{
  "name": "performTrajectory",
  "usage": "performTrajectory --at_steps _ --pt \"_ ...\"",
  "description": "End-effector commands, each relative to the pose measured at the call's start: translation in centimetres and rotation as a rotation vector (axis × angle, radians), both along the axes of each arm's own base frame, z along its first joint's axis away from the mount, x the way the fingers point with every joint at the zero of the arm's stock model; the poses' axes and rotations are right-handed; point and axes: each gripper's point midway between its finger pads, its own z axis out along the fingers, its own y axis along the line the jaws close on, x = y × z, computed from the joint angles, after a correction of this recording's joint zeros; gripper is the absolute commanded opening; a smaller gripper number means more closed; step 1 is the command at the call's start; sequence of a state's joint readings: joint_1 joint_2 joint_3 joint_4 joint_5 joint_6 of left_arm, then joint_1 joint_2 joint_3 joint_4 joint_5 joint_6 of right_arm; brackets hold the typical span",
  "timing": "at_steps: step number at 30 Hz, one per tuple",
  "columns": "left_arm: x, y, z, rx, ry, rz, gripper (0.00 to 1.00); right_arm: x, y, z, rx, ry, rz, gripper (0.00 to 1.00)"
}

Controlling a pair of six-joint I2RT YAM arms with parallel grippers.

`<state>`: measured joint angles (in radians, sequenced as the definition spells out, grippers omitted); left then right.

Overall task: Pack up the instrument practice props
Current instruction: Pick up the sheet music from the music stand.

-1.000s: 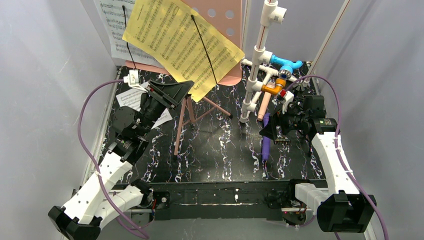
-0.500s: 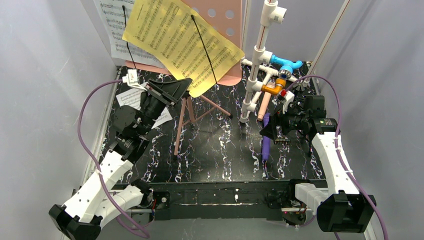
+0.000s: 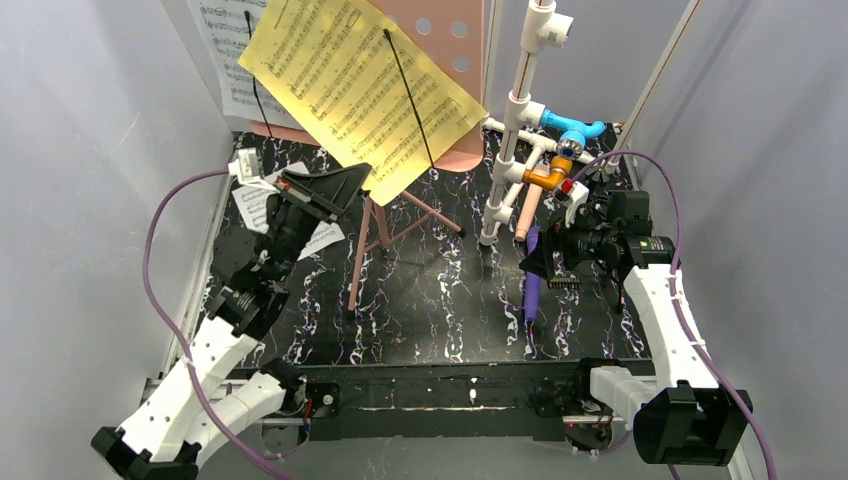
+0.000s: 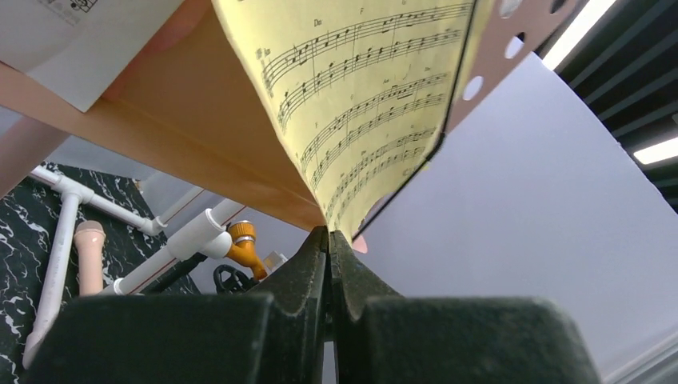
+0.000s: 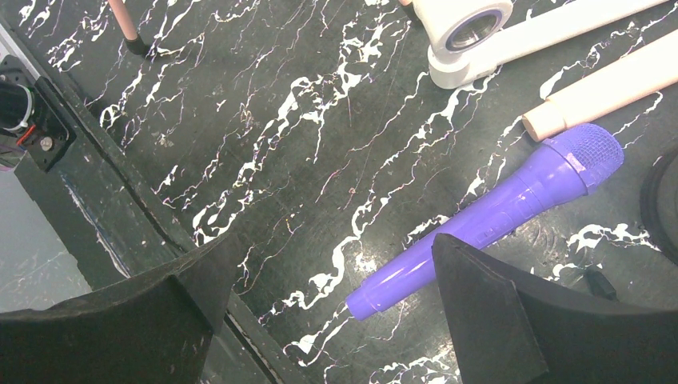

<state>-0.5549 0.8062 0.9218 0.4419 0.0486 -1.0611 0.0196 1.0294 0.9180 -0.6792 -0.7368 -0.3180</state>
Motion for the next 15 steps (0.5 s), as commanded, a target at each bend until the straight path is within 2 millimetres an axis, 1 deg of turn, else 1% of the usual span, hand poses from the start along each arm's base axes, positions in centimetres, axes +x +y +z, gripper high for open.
performTrajectory --at_steps 1,3,7,10,13,15 --pt "-3.1 1.5 1.1 0.023 -0.133 0.011 0.00 0.1 0.2 0.8 0.016 -0.031 0.008 1.00" --pt "-3.9 1.8 0.6 0.064 -0.165 0.021 0.00 0.1 0.2 0.7 0.018 -0.030 0.010 1.00" --pt "-4.8 2.6 -1.2 0.183 -0.158 0.055 0.00 0.1 0.2 0.8 0.018 -0.031 0.010 1.00" --pt "-5.3 4.2 -2.8 0.307 -0.145 0.127 0.00 0.1 0.2 0.8 0.016 -0.030 0.008 1.00" --pt "-5.5 6.5 -5.0 0.431 -0.086 0.222 0.00 0.2 0.2 0.7 0.016 -0.028 0.008 1.00" --pt "-6.0 7.6 -5.9 0.491 -0.082 0.264 0.00 0.2 0.2 0.7 0.017 -0.028 0.009 1.00"
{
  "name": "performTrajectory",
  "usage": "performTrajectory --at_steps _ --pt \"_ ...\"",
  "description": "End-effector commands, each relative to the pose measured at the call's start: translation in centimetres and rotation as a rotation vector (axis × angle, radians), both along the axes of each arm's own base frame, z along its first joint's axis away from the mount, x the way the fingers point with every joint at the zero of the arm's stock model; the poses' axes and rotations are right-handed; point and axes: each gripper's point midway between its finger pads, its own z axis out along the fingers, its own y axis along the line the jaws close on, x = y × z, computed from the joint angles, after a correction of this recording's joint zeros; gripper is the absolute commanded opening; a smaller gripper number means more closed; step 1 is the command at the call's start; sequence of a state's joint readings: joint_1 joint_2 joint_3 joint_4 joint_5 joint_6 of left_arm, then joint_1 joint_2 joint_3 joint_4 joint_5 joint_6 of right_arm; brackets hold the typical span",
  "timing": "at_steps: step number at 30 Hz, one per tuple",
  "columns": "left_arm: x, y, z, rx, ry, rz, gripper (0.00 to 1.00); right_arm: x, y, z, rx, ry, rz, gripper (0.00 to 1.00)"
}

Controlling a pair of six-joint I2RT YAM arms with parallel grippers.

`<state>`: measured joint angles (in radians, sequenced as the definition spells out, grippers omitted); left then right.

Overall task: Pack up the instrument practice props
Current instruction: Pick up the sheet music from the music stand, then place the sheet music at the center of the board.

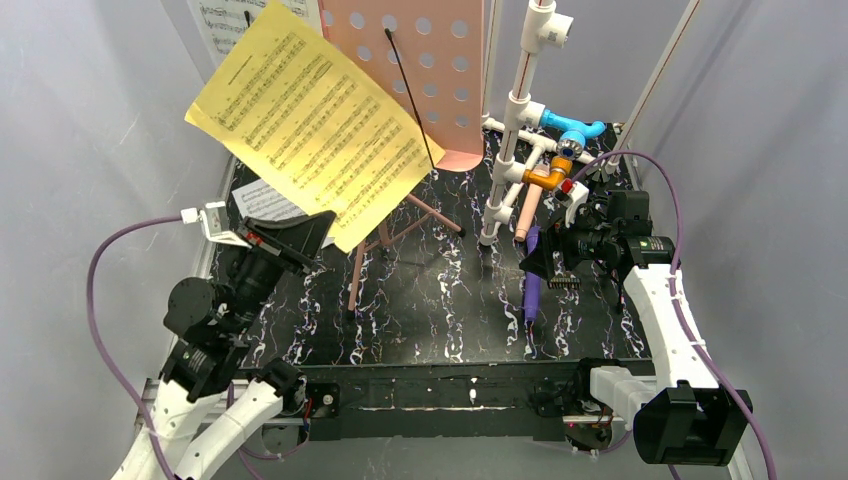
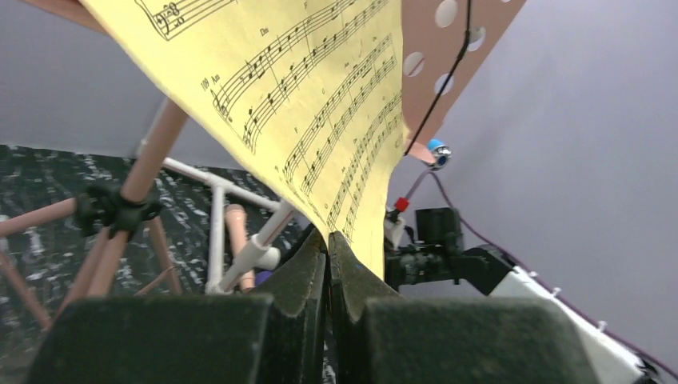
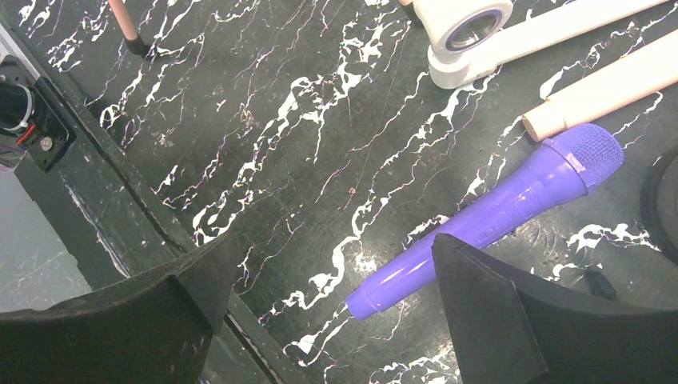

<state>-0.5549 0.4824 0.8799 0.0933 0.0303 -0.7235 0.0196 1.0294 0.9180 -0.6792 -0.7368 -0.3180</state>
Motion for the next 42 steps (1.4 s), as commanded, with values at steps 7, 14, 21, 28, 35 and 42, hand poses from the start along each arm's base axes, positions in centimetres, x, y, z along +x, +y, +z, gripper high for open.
performTrajectory --at_steps 7,14,21,28,35,42 --pt "-1.8 5.0 -5.5 0.358 0.033 0.200 0.00 0.2 0.2 0.6 0.018 -0.026 0.008 1.00" --pt "-2.2 8.1 -11.0 0.489 0.169 0.310 0.00 0.2 0.2 0.5 0.018 -0.023 0.008 1.00" --pt "-1.7 11.0 -17.3 0.492 0.334 0.456 0.00 0.2 0.1 0.6 0.018 -0.024 0.007 1.00" --pt "-0.4 12.5 -19.3 0.557 0.370 0.567 0.00 0.2 0.1 0.5 0.017 -0.022 0.006 1.00" --pt "1.6 13.2 -19.4 0.664 0.340 0.651 0.00 0.2 0.0 0.5 0.012 -0.026 0.004 1.00" --pt "2.6 13.3 -19.9 0.821 0.333 0.663 0.00 0.2 0.0 0.5 0.011 -0.033 0.004 1.00"
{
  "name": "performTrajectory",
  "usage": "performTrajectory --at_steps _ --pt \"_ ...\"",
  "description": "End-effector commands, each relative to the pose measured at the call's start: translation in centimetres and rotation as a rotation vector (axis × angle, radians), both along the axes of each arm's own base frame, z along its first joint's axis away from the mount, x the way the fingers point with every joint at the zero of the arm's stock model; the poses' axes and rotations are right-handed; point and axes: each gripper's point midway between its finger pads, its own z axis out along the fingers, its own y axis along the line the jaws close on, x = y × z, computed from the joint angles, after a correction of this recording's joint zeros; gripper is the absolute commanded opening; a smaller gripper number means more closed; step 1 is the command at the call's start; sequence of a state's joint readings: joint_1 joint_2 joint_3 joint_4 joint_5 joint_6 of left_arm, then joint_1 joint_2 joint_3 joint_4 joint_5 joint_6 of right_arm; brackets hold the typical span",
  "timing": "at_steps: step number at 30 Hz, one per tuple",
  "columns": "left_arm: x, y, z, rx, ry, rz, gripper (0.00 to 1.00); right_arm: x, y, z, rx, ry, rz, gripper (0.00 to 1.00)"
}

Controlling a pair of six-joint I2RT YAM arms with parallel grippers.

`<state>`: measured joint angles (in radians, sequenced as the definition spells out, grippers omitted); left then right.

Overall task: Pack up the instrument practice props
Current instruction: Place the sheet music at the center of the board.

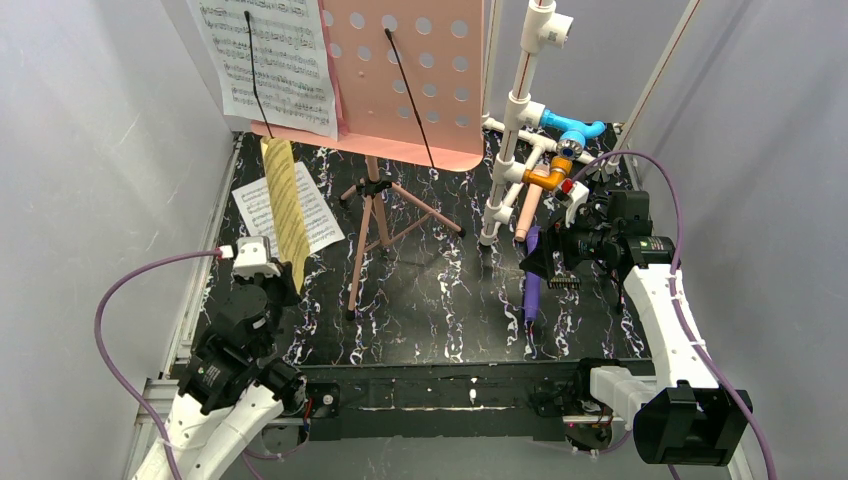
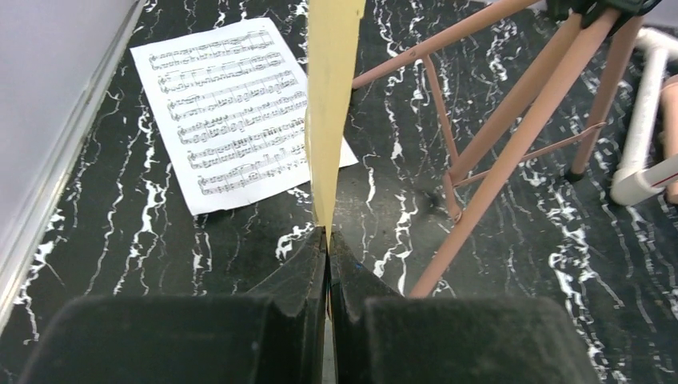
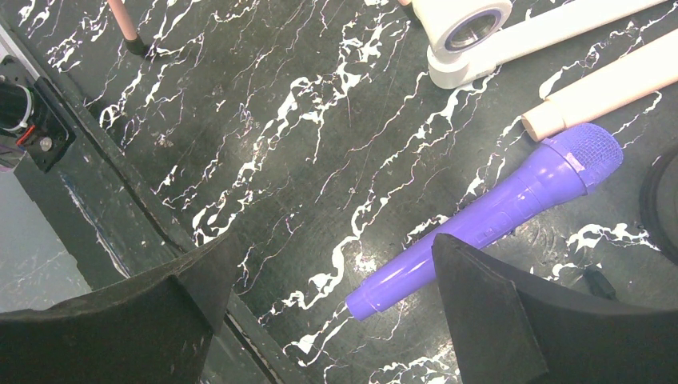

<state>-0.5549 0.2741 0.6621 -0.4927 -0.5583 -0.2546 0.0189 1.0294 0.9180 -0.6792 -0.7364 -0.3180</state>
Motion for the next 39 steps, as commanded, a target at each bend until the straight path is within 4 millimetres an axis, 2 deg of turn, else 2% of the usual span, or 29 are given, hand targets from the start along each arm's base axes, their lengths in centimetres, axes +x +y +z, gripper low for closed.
performTrajectory --at_steps 1,7,11,17,24,34,39 --pt "0.9 0.6 0.4 0.109 -0.004 0.022 0.00 0.1 0.0 0.6 0.012 -0.035 0.005 1.00" --pt "1.2 0.9 0.0 0.176 0.020 0.022 0.00 0.1 0.0 0.7 0.011 -0.038 0.006 1.00" --pt "1.1 0.4 -0.1 0.167 0.037 -0.006 0.00 0.1 0.0 0.7 0.011 -0.037 0.005 1.00" --pt "1.5 0.0 -1.6 0.168 0.095 -0.022 0.00 0.0 0.0 0.8 0.012 -0.042 0.006 1.00" --pt "3.3 0.8 -3.2 0.047 0.149 0.017 0.00 -0.1 0.1 0.9 0.013 -0.049 0.008 1.00" --pt "5.6 0.0 -2.9 -0.067 0.187 -0.035 0.00 -0.1 0.0 1.0 0.009 -0.059 0.008 1.00" --pt "6.7 -0.6 -2.8 -0.197 0.227 -0.084 0.00 -0.3 0.1 1.2 0.012 -0.069 0.013 1.00"
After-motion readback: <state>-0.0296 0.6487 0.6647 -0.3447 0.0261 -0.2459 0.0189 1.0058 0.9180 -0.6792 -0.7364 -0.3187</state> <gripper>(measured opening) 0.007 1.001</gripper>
